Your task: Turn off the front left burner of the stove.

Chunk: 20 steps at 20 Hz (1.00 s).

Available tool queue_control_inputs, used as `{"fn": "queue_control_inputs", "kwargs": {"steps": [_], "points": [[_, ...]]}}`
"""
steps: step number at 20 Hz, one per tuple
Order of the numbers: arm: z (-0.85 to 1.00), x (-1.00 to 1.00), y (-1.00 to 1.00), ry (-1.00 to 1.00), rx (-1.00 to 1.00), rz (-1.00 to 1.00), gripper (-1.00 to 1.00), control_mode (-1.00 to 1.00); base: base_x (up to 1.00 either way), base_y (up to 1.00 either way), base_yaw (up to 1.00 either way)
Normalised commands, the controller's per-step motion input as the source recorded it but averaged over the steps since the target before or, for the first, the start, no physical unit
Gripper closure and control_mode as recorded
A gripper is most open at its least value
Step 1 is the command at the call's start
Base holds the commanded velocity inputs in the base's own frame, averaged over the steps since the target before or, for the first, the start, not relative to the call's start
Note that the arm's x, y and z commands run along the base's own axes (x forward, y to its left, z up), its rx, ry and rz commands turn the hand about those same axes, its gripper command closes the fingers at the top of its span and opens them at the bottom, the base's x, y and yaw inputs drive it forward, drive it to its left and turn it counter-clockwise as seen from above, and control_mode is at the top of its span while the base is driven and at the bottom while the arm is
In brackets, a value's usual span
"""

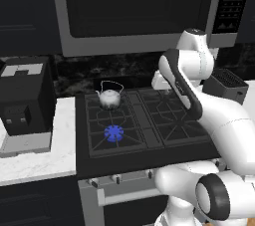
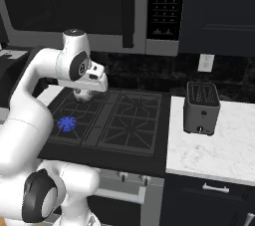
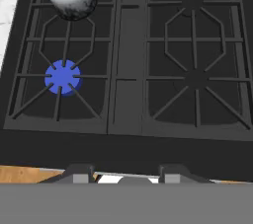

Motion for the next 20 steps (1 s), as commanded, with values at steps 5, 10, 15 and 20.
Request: {"fn": "queue_control_inputs", "kwargs": {"steps": [5,10,15,20], "points": [[0.00,-0.35,0.23,-0.02,-0.06,0.01,-1.00,-1.00,0.00,0.00,0.00],[-0.11,-0.93,0.68,-0.10,-0.19,0.03,-1.00,-1.00,0.00,0.00,0.00],[-0.33,-1.00,0.98,-0.15,-0.27,0.05,-1.00,-1.00,0.00,0.00,0.00],[-0.45,-1.00,1.00,-0.09,-0.28,0.05,-1.00,-1.00,0.00,0.00,0.00]]}}
